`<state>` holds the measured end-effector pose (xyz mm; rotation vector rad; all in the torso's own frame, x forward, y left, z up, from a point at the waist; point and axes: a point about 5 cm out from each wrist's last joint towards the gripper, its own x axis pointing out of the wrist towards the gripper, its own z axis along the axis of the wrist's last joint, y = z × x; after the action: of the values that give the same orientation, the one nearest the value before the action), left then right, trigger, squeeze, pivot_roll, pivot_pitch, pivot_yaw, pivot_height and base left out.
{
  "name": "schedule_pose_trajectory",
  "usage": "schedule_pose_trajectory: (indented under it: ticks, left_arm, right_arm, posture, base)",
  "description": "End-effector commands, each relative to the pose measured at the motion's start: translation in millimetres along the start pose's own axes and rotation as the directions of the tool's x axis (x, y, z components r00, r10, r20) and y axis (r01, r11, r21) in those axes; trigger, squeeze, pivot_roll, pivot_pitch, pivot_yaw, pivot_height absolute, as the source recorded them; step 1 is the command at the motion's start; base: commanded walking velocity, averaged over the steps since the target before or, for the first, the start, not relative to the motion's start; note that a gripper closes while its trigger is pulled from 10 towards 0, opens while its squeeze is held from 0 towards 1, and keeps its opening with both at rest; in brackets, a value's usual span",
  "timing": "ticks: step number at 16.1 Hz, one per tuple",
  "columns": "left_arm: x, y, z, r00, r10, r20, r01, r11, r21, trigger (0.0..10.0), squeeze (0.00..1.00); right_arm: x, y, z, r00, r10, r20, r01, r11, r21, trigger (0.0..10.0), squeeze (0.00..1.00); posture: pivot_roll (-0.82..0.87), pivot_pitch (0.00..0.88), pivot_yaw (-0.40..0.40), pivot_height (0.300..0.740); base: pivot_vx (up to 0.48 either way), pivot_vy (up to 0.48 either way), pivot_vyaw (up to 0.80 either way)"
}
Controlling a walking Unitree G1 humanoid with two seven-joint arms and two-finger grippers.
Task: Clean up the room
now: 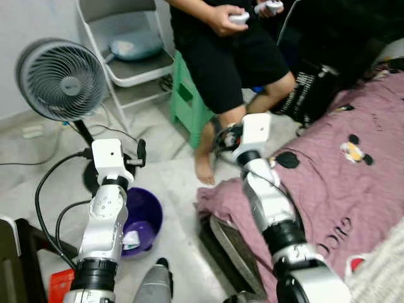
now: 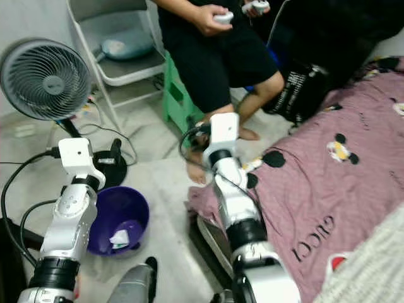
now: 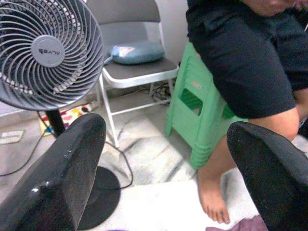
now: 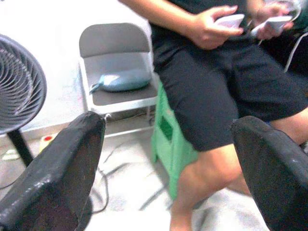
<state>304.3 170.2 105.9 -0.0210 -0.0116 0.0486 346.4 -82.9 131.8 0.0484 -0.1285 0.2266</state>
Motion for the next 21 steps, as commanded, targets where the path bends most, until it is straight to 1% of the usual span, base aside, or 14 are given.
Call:
schedule_pose_trajectory:
  ticks: [1, 3, 5, 7, 9, 10, 13, 15, 21]
  left_arm:
    - [-2.7, -1.6, -3, 1.000, -0.002, -0.016, 0.002, 1.000, -0.002, 10.0, 0.00]
    - [-6.5, -1.3, -7, 1.000, -0.002, -0.026, 0.002, 1.000, -0.006, 10.0, 0.00]
    - [-7.1, -2.3, -12, 0.999, -0.007, -0.039, 0.007, 1.000, -0.009, 10.0, 0.00]
    - [-7.4, -5.9, -13, 0.999, -0.033, -0.042, 0.032, 0.999, -0.021, 10.0, 0.00]
    - [-6.7, -13.4, -9, 0.996, -0.084, -0.025, 0.083, 0.996, -0.038, 10.0, 0.00]
    - [-6.2, -14.4, -8, 0.996, -0.089, -0.023, 0.088, 0.995, -0.038, 10.0, 0.00]
    - [-4.1, -12.7, -6, 0.996, -0.086, -0.015, 0.086, 0.996, -0.041, 10.0, 0.00]
    - [-4.3, -8.9, -6, 0.997, -0.075, -0.015, 0.074, 0.996, -0.042, 10.0, 0.00]
    - [-6.4, -13.4, -7, 0.997, -0.079, -0.018, 0.078, 0.996, -0.051, 10.0, 0.00]
  right_arm:
    - [-3.8, -6.0, -3, 1.000, -0.012, -0.008, 0.012, 1.000, -0.009, 10.0, 0.00]
    - [-8.9, -7.8, -10, 0.999, -0.015, -0.029, 0.015, 1.000, -0.010, 10.0, 0.00]
    - [-10.7, -8.8, -12, 0.999, -0.014, -0.036, 0.013, 1.000, -0.017, 10.0, 0.00]
    - [-13.1, -12.2, -12, 0.999, -0.021, -0.039, 0.020, 0.999, -0.026, 10.0, 0.00]
    - [-16.3, -17.5, -14, 0.998, -0.036, -0.043, 0.035, 0.999, -0.035, 10.0, 0.00]
    - [-17.1, -18.1, -14, 0.998, -0.037, -0.043, 0.036, 0.999, -0.036, 10.0, 0.00]
    - [-19.6, -16.3, -15, 0.998, -0.034, -0.049, 0.033, 0.999, -0.036, 10.0, 0.00]
    - [-19.0, -12.5, -15, 0.998, -0.026, -0.051, 0.025, 0.999, -0.033, 10.0, 0.00]
    - [-20.6, -14.6, -15, 0.998, -0.029, -0.056, 0.027, 0.999, -0.038, 10.0, 0.00]
  posture:
    - [0.07, 0.147, -0.023, 0.740]
    - [0.06, 0.138, -0.033, 0.740]
    - [0.06, 0.137, -0.036, 0.740]
    - [0.04, 0.141, -0.033, 0.740]
    - [0.04, 0.149, -0.028, 0.740]
    - [0.04, 0.150, -0.029, 0.740]
    - [0.03, 0.165, -0.035, 0.740]
    - [0.03, 0.170, -0.038, 0.740]
    - [0.03, 0.177, -0.035, 0.740]
  base:
    - [0.000, 0.000, 0.46]
    - [0.000, 0.000, 0.61]
    - [0.000, 0.000, 0.80]
    - [0.000, 0.000, 0.80]
    - [0.000, 0.000, 0.80]
    - [0.000, 0.000, 0.80]
    - [0.000, 0.000, 0.80]
    - [0.000, 0.000, 0.80]
    - [0.000, 0.000, 0.80]
